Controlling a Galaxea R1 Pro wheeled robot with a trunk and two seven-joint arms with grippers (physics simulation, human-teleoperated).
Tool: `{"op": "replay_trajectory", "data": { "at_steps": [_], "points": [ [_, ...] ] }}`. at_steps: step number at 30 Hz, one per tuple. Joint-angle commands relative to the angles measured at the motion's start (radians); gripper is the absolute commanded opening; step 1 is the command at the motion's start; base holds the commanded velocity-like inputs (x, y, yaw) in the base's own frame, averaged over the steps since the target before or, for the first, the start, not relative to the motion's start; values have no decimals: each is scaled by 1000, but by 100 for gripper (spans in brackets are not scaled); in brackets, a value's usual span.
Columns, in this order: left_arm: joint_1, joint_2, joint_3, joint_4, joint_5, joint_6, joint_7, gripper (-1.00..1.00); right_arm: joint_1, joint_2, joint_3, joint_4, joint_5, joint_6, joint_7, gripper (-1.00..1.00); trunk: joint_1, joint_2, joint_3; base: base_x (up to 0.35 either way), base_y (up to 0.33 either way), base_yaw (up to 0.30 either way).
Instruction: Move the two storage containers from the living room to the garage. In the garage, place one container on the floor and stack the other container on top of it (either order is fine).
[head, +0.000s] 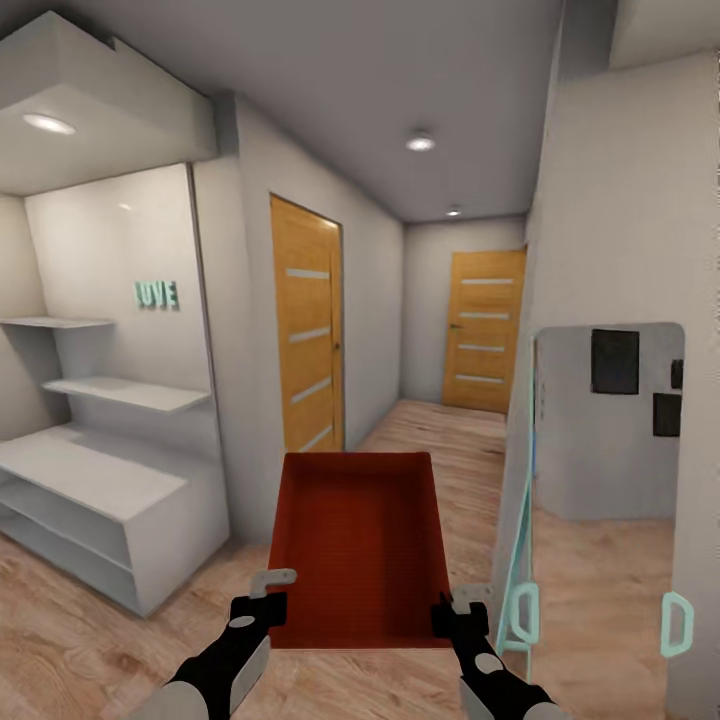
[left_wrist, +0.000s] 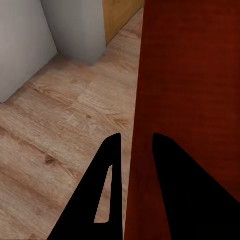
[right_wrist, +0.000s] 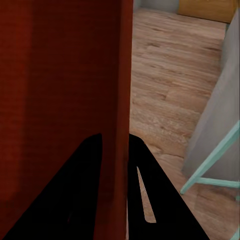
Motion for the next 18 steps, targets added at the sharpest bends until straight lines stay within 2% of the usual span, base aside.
{"op": "replay_trajectory", "data": {
  "at_steps": [1, 18],
  "points": [
    [0, 7, 0, 1, 13, 2, 11, -100, -1, -4, -31, -2, 3, -4, -11, -100, 1, 0, 0, 322, 114, -230],
    [0, 7, 0, 1, 13, 2, 11, -100, -1, -4, -31, -3, 3, -4, -11, -100, 1, 0, 0, 322, 114, -249]
  ]
}}
